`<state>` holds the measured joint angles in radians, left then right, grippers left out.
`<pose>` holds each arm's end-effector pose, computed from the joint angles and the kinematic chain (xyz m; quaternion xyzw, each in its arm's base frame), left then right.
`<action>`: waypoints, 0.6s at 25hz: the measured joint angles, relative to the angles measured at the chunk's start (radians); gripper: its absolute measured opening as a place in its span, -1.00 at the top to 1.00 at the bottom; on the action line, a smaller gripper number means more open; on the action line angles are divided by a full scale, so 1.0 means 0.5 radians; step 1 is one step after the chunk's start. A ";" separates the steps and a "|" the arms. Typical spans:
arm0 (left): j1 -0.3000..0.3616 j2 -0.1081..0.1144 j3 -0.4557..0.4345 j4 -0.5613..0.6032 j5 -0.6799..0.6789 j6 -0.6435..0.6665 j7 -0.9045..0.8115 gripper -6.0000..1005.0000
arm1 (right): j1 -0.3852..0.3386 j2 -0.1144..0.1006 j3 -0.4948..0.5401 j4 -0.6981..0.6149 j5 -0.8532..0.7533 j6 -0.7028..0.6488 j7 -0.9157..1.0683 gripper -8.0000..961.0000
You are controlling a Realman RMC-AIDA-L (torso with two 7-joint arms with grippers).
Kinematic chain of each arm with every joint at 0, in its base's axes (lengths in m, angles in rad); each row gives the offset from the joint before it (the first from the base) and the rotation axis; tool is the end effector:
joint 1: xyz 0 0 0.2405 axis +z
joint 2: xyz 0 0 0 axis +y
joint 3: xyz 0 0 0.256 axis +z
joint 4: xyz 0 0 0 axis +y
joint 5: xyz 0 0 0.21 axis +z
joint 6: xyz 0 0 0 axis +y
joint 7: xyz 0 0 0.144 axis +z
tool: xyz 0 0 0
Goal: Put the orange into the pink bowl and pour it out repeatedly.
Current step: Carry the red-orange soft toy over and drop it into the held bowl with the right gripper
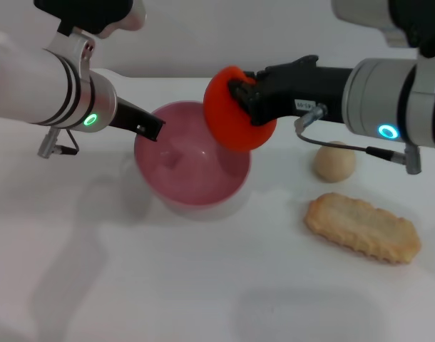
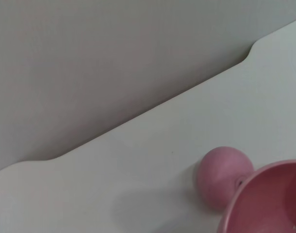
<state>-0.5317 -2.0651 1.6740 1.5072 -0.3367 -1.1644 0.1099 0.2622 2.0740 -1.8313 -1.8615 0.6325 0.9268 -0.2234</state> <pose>-0.1449 0.3783 -0.0098 -0.8657 -0.3317 0.0806 0.3661 0.0788 0.3138 -0.0126 -0.9080 0.2625 0.1333 0.2981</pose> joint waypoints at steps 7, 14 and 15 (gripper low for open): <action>-0.012 0.002 -0.001 0.000 -0.019 0.005 -0.001 0.91 | 0.056 -0.001 0.026 0.229 0.212 -0.126 -0.056 0.75; -0.016 0.007 -0.014 -0.001 -0.020 0.010 0.007 0.91 | 0.092 0.003 0.042 0.328 0.238 -0.175 -0.068 0.65; -0.017 0.008 -0.015 -0.002 -0.019 0.011 0.010 0.91 | 0.093 0.003 0.046 0.329 0.238 -0.181 -0.066 0.63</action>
<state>-0.5400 -2.0612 1.6665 1.5062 -0.3462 -1.1591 0.1148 0.3085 2.0755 -1.8081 -1.6971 0.7516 0.8361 -0.2563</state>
